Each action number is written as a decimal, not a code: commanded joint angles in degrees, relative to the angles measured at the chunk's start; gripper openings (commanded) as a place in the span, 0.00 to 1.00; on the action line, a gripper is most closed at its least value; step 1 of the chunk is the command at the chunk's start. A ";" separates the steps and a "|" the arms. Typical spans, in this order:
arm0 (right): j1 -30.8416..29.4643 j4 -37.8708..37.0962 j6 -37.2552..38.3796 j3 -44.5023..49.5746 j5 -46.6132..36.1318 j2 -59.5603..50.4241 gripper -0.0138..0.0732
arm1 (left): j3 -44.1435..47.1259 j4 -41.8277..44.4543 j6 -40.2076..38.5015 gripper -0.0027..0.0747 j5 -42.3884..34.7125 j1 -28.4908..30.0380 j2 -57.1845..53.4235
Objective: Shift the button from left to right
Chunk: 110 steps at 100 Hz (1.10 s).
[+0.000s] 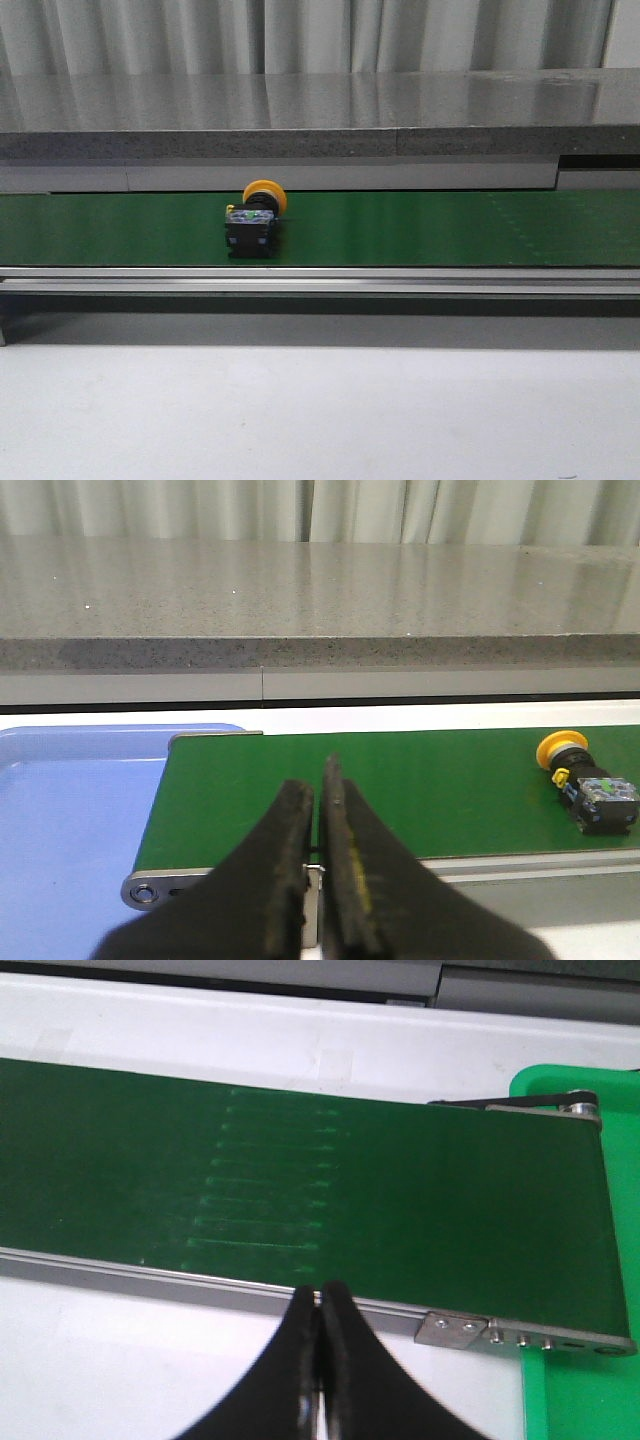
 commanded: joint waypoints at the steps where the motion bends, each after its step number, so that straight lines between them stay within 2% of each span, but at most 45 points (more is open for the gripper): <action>1: -0.21 0.35 -0.03 -2.11 -2.33 0.92 0.15 | -1.62 -0.41 -0.01 0.04 -4.58 -0.44 0.33; 11: -0.21 0.35 -0.03 -2.11 -1.43 1.58 0.33 | -1.62 -0.41 -0.01 0.04 -4.58 -0.44 0.33; 22: -0.21 0.35 -0.03 -2.11 -0.78 1.60 0.61 | -1.62 -0.41 -0.01 0.04 -4.58 -0.44 0.33; 29: -0.21 0.41 -0.03 -2.11 -0.56 1.60 0.75 | -1.62 -0.41 -0.01 0.04 -4.58 -0.44 0.33; 36: -0.21 0.75 -0.03 -2.11 0.17 1.60 0.82 | -1.62 -0.41 -0.01 0.04 -4.58 -0.44 0.33; 69: 1.02 11.59 -0.03 -2.93 -0.47 4.73 0.83 | -1.62 -0.41 -0.01 0.04 -4.58 -0.44 0.33; 110: 14.28 12.40 -0.03 -11.32 -6.65 23.35 0.83 | -1.62 -0.41 -0.01 0.04 -4.58 -0.44 0.33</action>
